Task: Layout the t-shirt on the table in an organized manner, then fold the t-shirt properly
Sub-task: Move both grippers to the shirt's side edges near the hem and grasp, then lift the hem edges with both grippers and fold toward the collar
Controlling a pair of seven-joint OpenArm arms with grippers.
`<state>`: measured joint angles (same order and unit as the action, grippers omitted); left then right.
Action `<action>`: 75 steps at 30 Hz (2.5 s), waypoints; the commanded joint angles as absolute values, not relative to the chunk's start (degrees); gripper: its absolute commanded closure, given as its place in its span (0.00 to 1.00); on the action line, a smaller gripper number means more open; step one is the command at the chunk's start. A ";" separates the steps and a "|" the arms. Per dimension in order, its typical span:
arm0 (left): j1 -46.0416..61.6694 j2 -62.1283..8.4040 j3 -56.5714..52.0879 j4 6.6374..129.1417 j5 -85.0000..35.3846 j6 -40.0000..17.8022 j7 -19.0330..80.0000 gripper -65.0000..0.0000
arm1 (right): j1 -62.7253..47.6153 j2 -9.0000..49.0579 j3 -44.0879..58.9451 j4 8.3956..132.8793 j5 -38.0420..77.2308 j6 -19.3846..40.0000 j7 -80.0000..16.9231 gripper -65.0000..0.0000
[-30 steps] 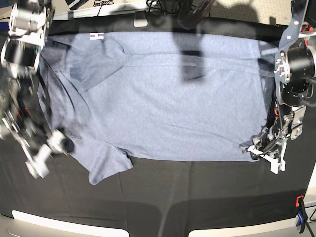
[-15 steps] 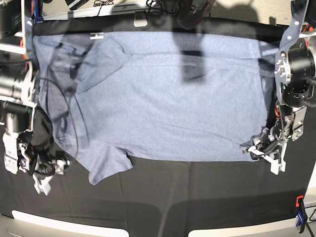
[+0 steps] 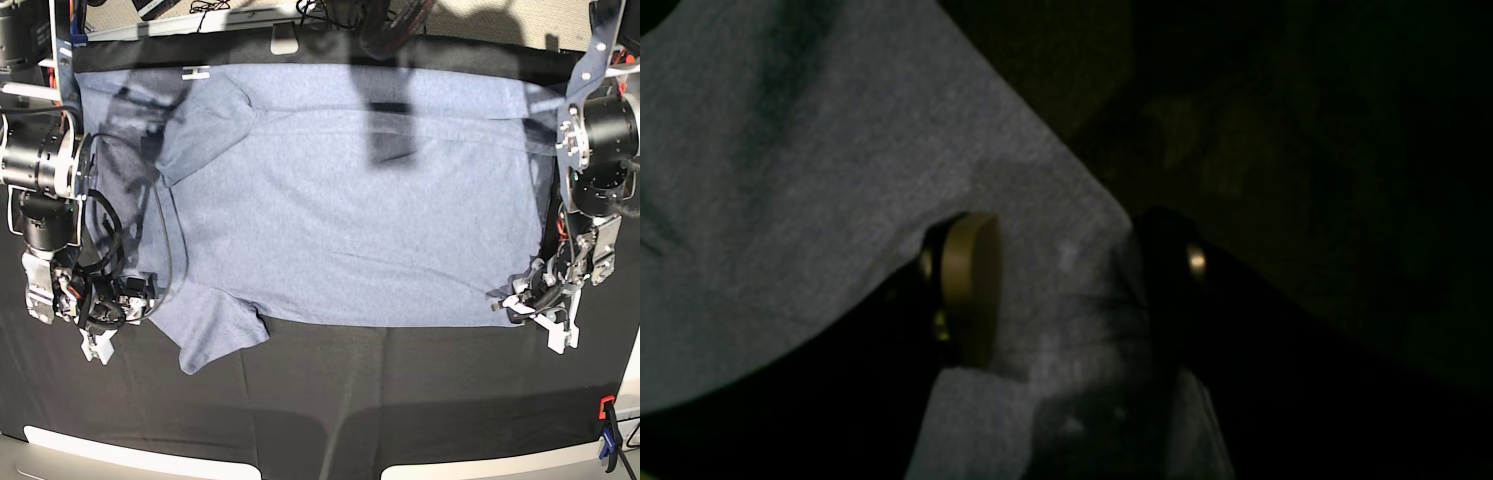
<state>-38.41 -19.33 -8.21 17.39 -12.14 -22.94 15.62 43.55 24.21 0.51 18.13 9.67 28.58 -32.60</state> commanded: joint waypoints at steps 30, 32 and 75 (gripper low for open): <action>-29.80 -20.49 -8.32 41.58 -24.62 -26.59 19.73 1.00 | 31.94 26.61 0.78 46.92 9.08 34.06 -28.49 1.00; -26.65 -20.38 -9.02 47.07 -24.84 -26.57 19.70 1.00 | 28.97 27.20 0.78 50.43 9.15 33.17 -28.47 1.00; 13.72 -18.90 -32.60 84.64 -43.55 -34.59 32.16 1.00 | -15.62 17.43 31.35 95.50 12.23 30.13 -30.26 1.00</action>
<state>13.98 -17.91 -32.21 83.64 -42.48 -34.46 33.52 -16.12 16.47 30.94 94.41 12.05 30.59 -31.46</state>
